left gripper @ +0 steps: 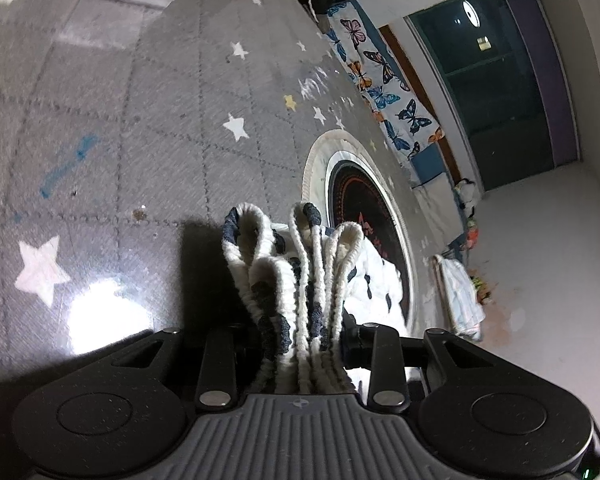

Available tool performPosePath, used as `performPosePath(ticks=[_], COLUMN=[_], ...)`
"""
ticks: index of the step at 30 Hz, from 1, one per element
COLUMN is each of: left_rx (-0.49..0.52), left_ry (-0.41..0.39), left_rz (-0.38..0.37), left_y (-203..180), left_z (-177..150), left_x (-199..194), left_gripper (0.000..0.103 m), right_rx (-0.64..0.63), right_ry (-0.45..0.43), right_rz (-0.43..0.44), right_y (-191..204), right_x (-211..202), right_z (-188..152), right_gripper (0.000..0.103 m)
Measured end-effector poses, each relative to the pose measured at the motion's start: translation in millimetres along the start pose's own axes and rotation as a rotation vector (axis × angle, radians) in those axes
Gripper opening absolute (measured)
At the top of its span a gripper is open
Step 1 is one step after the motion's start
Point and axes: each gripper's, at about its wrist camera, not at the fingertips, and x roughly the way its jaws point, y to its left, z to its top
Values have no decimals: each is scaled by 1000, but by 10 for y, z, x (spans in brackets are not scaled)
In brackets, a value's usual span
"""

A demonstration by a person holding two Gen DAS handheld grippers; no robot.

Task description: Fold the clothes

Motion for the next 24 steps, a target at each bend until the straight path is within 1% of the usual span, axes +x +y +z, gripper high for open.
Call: performPosePath(ticks=[2, 5, 11, 15, 20, 22, 23, 24], left_rx=[38, 83, 155, 191, 238, 248, 251, 255], left_ry=[-8, -15, -18, -18, -20, -20, -20, -20], left_rz=[25, 51, 87, 104, 120, 123, 124, 125], left_y=[-54, -109, -179, -205, -239, -247, -248, -252], left_z=[-15, -27, -42, -47, -59, -56, -51, -46], left_x=[0, 0, -1, -14, -17, -12, -10, -4], left_gripper=[35, 35, 35, 35, 35, 35, 35, 35], right_rx=[36, 105, 227, 268, 308, 314, 316, 321], right_ry=[-8, 4, -19, -17, -13, -13, -13, -15], right_rz=[-21, -55, -65, -90, -86, -72, -64, -59], right_y=[-114, -317, -594, -694, -768, -769, -769, -765], right_x=[-50, -32, 15, 108, 197, 218, 228, 231], right_z=[1, -91, -149, -165, -206, -212, -215, -218], right_gripper=[47, 47, 47, 47, 47, 44, 39, 37])
